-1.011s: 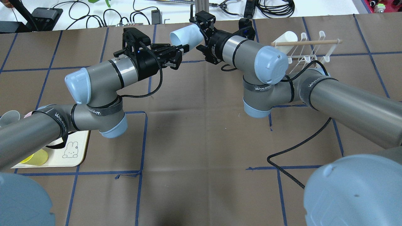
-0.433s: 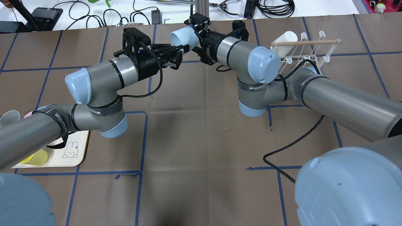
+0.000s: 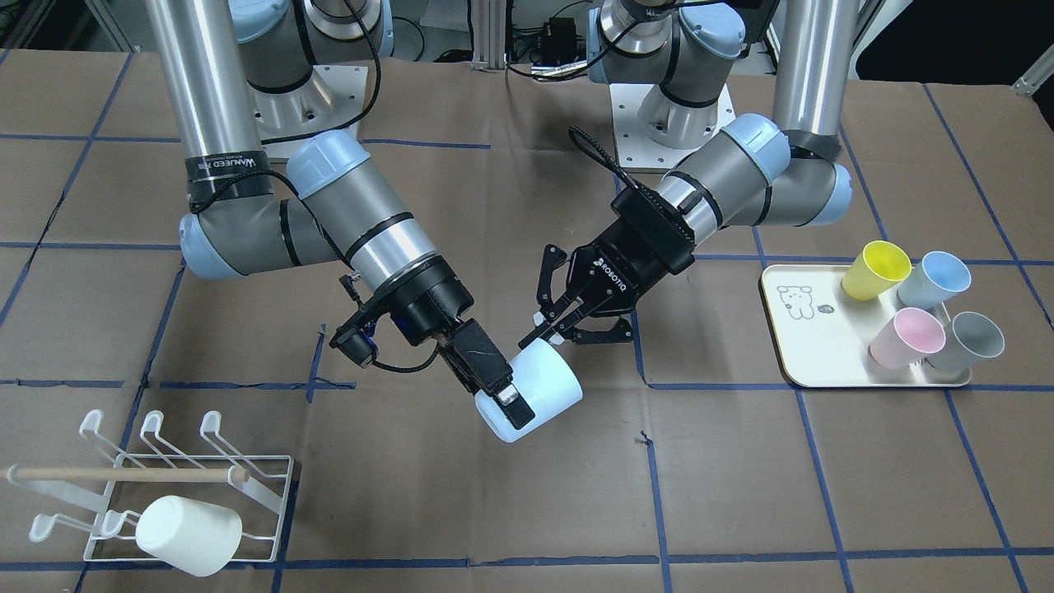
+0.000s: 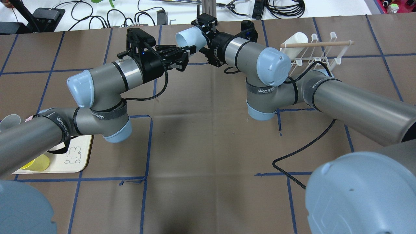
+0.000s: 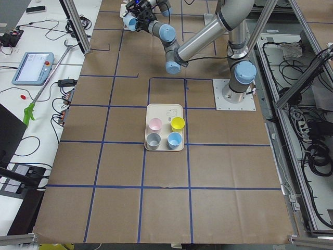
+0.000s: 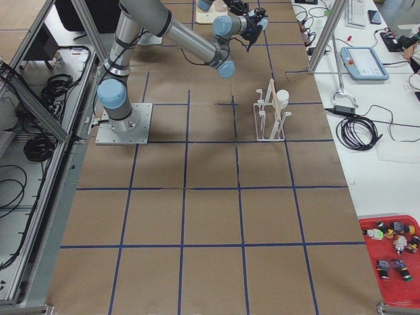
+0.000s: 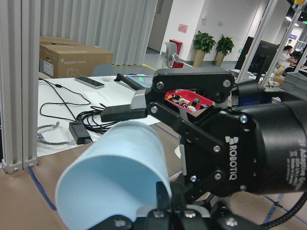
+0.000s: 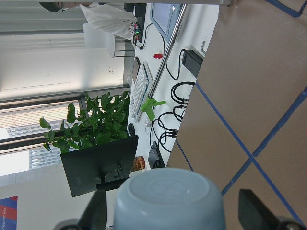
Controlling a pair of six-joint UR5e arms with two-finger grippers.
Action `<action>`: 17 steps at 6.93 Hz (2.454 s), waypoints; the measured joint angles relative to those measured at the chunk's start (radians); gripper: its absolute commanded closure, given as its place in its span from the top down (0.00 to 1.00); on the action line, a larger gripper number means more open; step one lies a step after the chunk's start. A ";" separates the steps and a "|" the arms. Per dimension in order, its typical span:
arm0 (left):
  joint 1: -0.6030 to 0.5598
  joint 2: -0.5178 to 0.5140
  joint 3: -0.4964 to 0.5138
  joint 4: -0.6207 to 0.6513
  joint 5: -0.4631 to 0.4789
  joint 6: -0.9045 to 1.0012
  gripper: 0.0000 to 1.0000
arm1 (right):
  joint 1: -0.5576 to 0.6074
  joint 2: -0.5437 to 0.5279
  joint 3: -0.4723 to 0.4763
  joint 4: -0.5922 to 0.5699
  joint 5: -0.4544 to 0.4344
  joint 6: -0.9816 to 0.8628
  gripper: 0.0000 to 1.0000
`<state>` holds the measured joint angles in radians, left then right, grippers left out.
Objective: Transfer IKEA cup to right arm and place on rack
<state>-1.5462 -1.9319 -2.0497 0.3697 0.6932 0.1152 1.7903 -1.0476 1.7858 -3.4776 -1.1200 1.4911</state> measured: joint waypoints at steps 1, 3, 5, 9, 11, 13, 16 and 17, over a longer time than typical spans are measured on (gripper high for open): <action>0.000 0.000 0.000 0.000 0.001 -0.003 0.04 | -0.001 -0.002 0.000 0.000 -0.001 0.000 0.63; 0.000 0.002 0.001 0.000 0.002 -0.007 0.16 | -0.002 -0.004 -0.001 0.000 0.000 0.000 0.52; 0.000 0.006 0.002 0.000 0.003 -0.024 0.30 | -0.002 -0.005 -0.001 0.000 0.000 0.000 0.47; 0.000 0.003 0.008 0.002 0.016 -0.037 0.95 | -0.002 -0.008 -0.001 0.000 0.000 0.001 0.44; 0.008 0.016 0.010 0.007 0.021 -0.052 0.99 | -0.001 -0.008 -0.001 0.000 0.000 0.001 0.42; 0.059 0.038 0.001 0.007 0.015 -0.058 0.99 | -0.001 -0.008 -0.002 0.000 0.000 0.001 0.38; 0.194 0.085 -0.026 -0.033 -0.005 -0.059 0.99 | -0.024 -0.011 -0.017 0.000 0.000 -0.023 0.27; 0.209 0.117 -0.023 -0.109 0.037 -0.059 0.99 | -0.052 -0.012 -0.033 0.000 -0.001 -0.050 0.19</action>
<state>-1.3371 -1.8153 -2.0730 0.2608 0.7304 0.0563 1.7379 -1.0595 1.7532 -3.4778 -1.1207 1.4408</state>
